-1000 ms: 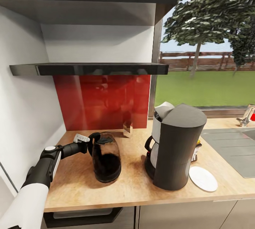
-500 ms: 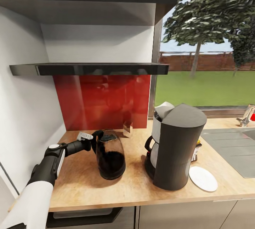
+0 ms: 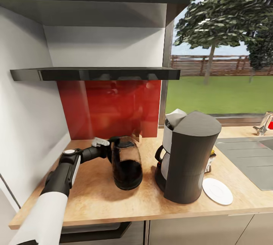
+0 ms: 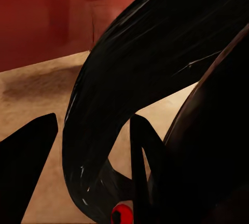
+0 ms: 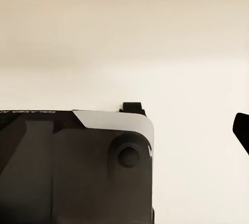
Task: Set up a coffee station on the kitchen countertop: keep the coffee maker on the countertop, move the bottle of coffee from the kitchen shelf to the counter next to the coffee maker, place a paper coffee filter on top of the coffee maker, put the saucer next to the coffee maker with the coffee cup on the saucer, and place the electric kettle next to the coffee maker.
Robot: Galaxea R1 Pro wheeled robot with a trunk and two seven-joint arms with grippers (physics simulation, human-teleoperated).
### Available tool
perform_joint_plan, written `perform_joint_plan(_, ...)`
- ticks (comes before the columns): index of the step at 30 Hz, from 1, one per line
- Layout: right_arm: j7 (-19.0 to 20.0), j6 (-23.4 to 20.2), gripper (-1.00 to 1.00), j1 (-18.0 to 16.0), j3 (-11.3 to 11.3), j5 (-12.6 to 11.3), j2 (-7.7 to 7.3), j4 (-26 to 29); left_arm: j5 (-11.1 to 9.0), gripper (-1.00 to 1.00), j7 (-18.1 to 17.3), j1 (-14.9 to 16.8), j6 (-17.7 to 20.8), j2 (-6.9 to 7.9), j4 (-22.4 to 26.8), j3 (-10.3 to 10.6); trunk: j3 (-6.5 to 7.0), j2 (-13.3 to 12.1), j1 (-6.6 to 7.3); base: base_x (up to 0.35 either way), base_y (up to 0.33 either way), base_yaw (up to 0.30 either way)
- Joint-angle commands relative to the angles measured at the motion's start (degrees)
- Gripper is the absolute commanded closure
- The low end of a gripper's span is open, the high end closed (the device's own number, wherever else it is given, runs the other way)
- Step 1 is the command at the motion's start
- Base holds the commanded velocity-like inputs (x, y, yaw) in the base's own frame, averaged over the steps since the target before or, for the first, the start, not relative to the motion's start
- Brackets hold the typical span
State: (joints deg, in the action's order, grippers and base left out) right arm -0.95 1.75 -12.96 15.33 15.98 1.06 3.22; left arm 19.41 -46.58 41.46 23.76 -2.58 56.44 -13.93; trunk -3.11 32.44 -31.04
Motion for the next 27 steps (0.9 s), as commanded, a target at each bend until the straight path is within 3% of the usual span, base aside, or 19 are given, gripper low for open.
perform_joint_plan(1,-0.10,0.18,-1.00,-0.05,0.49,0.55,0.01,-0.05,0.19,1.00,-0.12,0.09,0.77,-0.42,0.11,0.07,-0.11,0.11,-0.02,0.000,0.000,0.000)
perform_joint_plan(6,-0.10,0.18,-1.00,-0.05,0.45,0.56,-0.02,-0.05,0.32,1.00,1.40,0.02,1.23,-2.05,0.15,1.80,-0.11,0.11,-0.02,0.000,0.000,0.000)
perform_joint_plan(10,-0.10,0.18,-1.00,-0.05,0.42,0.56,0.00,-0.05,0.50,1.00,2.67,-0.07,1.28,-2.01,0.16,3.16,-0.11,0.11,-0.02,0.000,0.000,0.000)
perform_joint_plan(11,-0.10,0.18,-1.00,-0.05,0.41,0.57,0.00,-0.05,0.54,1.00,16.39,-0.13,1.28,-2.00,0.16,9.38,-0.11,0.11,-0.02,0.000,0.000,0.000)
perform_joint_plan(20,-0.10,0.18,-1.00,-0.05,0.40,0.63,0.00,-0.06,0.50,1.00,21.91,-0.54,1.29,-1.91,0.14,9.26,-0.11,0.11,-0.02,0.000,0.000,0.000)
perform_joint_plan(27,-0.10,0.18,-1.00,-0.05,0.40,0.63,0.00,-0.06,0.52,1.00,22.30,-0.59,1.28,-1.91,0.06,8.74,-0.11,0.11,-0.02,0.000,0.000,0.000)
